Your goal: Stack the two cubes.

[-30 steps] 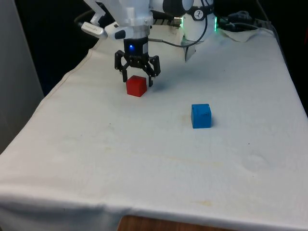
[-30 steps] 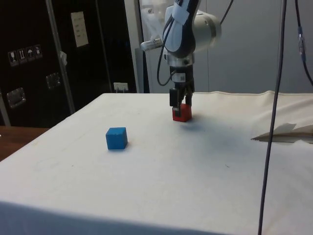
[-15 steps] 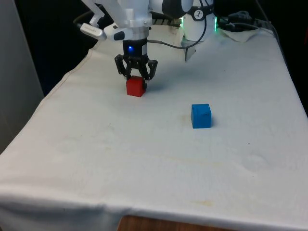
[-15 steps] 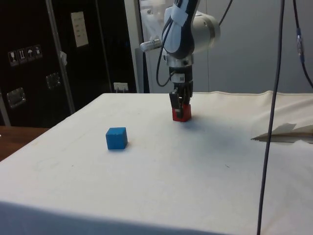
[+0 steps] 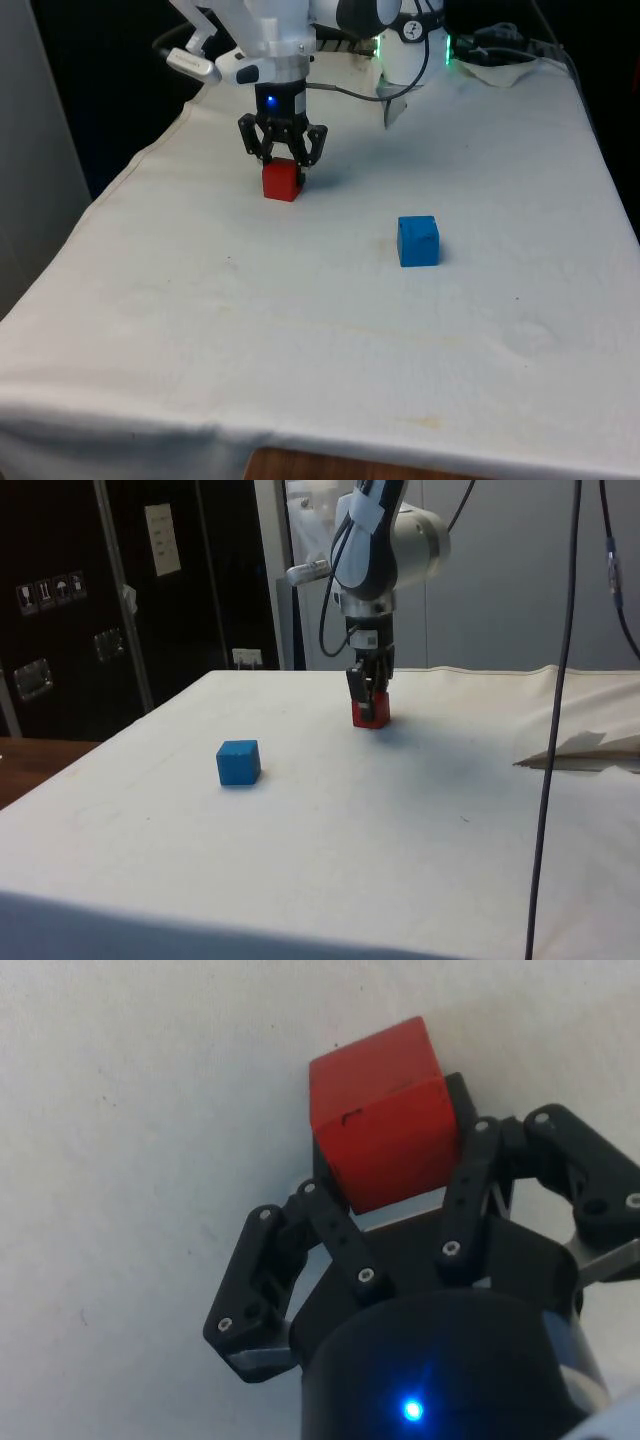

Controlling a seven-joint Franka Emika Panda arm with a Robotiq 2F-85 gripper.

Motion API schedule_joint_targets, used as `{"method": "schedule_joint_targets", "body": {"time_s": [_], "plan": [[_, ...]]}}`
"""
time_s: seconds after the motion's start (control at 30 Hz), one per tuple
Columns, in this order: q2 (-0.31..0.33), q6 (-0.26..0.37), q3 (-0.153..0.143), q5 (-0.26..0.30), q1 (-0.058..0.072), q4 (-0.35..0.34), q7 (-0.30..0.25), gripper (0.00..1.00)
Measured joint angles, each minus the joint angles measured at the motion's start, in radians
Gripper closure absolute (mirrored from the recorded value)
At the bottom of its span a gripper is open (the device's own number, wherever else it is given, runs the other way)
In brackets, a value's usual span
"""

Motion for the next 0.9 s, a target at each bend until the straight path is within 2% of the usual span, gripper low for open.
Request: {"method": "schedule_joint_targets", "body": {"time_s": [0.53,0.9], "plan": [[-0.036,-0.018,-0.001,-0.014,0.006,0.008,0.008,0.98],[-0.079,-0.074,-0.002,-0.059,0.011,0.037,0.043,0.98]]}}
